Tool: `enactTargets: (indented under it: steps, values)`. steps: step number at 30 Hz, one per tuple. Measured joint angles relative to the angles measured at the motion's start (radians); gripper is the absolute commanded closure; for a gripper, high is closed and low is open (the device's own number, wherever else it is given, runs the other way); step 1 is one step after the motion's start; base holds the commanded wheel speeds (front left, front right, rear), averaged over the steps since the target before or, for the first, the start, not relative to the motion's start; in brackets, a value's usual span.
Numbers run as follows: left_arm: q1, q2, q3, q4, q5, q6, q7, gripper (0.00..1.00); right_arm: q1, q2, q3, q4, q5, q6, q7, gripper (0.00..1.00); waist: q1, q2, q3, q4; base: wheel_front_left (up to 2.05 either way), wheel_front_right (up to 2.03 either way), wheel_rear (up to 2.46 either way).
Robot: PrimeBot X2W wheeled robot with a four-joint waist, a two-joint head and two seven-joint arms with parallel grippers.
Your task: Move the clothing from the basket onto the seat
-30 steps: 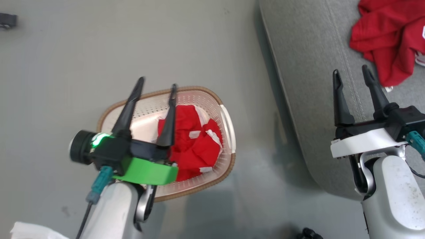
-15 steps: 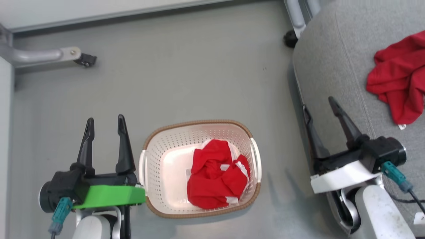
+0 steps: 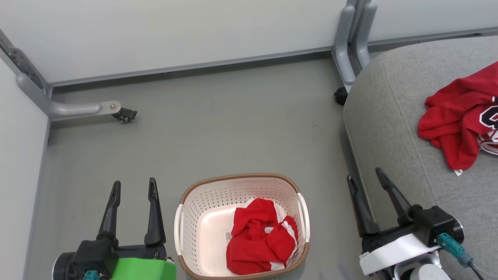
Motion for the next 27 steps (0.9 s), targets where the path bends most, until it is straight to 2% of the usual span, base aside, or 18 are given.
enactTargets:
  steps: [7,27]
  values:
    - [0.034,0.0,-0.006,0.021,0.011,-0.009,0.0,0.0,0.026,0.008,0.039,-0.002,-0.026,0.0,0.0,0.0,0.0,0.0,-0.046,-0.013,0.0,0.0,0.0]
    - [0.049,0.0,-0.007,0.029,0.04,-0.014,0.0,0.0,0.058,0.011,0.021,-0.005,-0.04,0.0,0.0,0.0,0.0,0.0,-0.073,-0.011,0.0,0.0,0.0]
